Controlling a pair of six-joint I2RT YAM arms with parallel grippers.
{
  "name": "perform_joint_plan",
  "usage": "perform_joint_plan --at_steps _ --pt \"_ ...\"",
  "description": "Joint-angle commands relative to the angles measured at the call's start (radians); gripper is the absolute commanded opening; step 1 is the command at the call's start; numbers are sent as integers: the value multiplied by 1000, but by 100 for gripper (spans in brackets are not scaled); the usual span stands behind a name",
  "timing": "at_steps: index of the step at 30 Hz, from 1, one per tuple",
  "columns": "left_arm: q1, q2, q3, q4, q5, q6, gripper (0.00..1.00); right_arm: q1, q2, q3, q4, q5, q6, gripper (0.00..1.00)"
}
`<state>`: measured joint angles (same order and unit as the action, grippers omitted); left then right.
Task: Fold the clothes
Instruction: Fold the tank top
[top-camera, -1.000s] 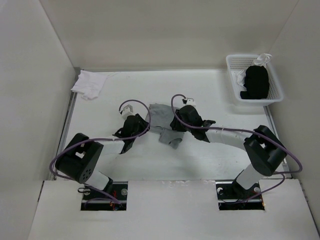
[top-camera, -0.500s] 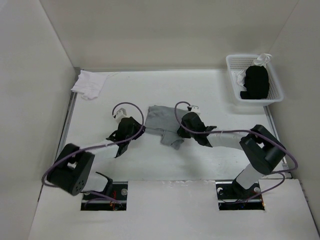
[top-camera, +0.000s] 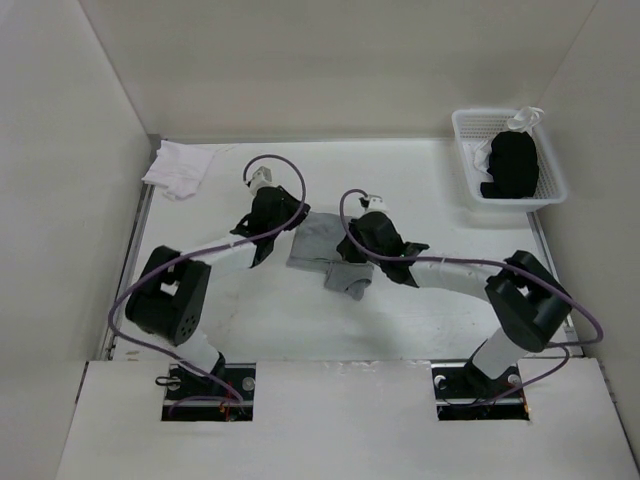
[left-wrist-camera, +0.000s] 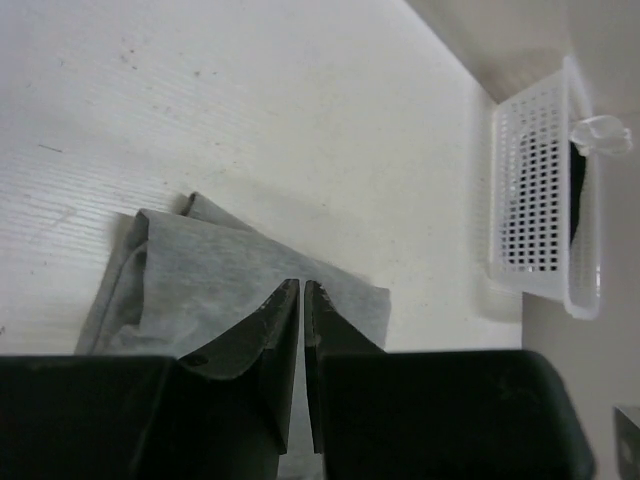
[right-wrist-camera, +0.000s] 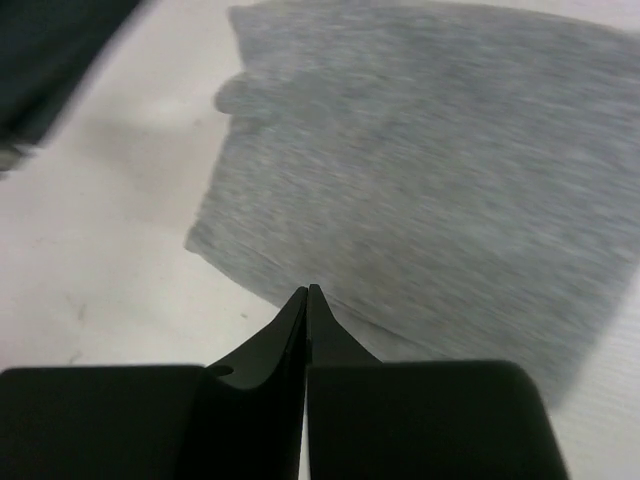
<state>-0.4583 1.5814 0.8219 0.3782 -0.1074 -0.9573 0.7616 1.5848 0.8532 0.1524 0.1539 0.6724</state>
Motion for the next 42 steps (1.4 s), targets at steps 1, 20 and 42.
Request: perform_joint_plan --at_steps 1,20,42 --pt "28 90 63 19 103 -26 6 12 78 87 111 -73 -1 3" --pt "100 410 264 87 92 15 8 -3 247 -40 265 -151 107 3" --pt "56 -354 -360 39 -61 132 53 -198 -393 -270 285 -103 6 52"
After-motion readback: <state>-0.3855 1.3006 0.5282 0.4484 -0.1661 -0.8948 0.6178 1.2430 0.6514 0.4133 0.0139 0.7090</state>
